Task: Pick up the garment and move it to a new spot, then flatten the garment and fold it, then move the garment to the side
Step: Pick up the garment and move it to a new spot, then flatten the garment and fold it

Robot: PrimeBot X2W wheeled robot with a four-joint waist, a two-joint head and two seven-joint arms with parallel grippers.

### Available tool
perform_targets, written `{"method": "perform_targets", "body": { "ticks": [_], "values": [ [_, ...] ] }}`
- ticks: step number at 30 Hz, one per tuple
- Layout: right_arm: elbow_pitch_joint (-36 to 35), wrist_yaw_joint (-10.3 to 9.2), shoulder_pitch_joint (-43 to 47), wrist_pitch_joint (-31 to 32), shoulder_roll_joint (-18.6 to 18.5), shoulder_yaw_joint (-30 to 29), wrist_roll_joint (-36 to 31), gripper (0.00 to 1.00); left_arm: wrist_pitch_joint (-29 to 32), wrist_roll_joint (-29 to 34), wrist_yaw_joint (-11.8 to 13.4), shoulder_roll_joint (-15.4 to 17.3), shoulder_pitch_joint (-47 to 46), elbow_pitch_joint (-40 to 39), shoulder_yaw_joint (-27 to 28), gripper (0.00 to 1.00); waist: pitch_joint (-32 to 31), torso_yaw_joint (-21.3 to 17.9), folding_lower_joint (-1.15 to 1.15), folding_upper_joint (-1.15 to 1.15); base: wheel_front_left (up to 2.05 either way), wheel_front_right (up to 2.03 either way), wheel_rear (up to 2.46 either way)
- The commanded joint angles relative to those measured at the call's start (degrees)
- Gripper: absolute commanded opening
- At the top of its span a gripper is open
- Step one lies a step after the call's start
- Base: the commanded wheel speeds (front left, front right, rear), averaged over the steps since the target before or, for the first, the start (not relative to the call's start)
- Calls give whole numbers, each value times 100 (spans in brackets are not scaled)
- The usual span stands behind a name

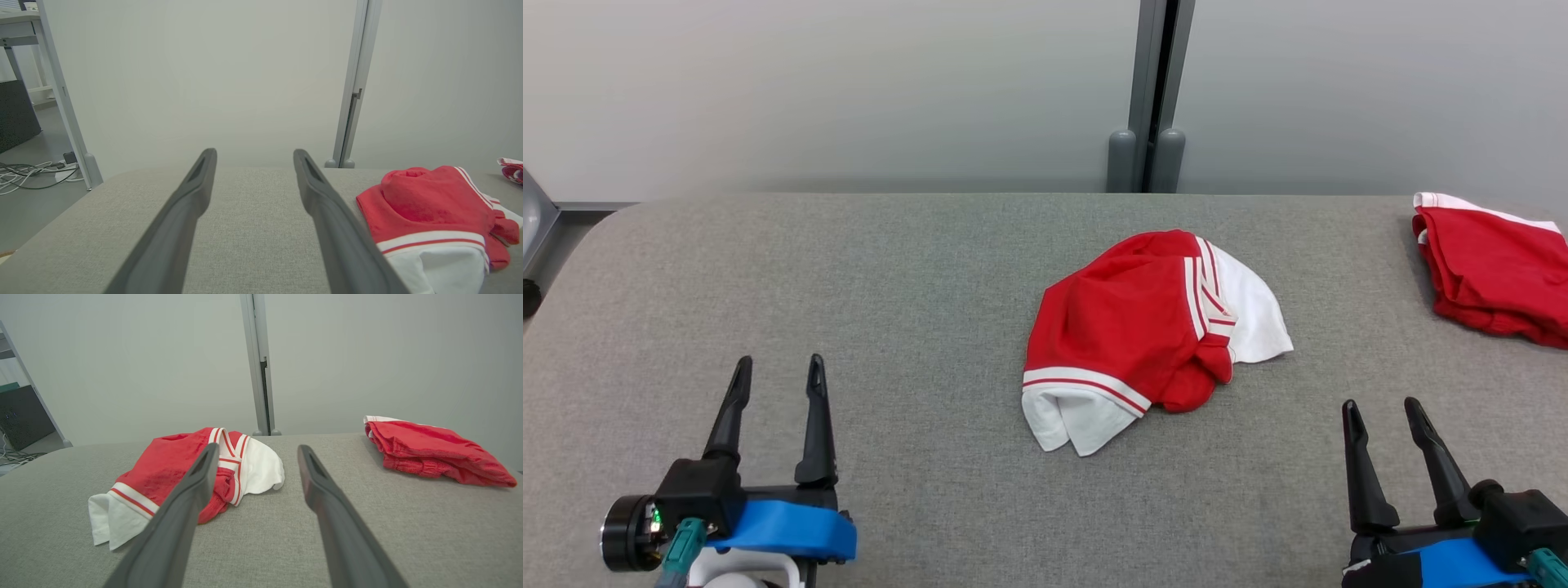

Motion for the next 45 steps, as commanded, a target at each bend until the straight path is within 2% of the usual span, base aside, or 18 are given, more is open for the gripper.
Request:
{"method": "perform_targets", "body": {
  "ticks": [1, 13, 27, 45],
  "values": [
    [21, 1, 90, -24, -9, -28, 13, 100, -24, 103, -22, -54, 113, -83, 146, 100, -29, -15, 0, 0, 0, 0, 0],
    [111, 1, 180, -24, -9, -42, 26, 100, -25, 802, -396, -530, 574, -210, 983, 100, -95, -105, 0, 0, 0, 0, 0],
    [330, 1, 160, -24, -10, 27, -11, 100, -25, 1310, -856, -933, 734, -72, 1512, 100, -88, -143, 0, 0, 0, 0, 0],
    [407, 1, 86, -24, -9, 12, -17, 100, -25, 1649, -1008, -1161, 680, -81, 1763, 100, -32, -145, 0, 0, 0, 0, 0]
  ]
}}
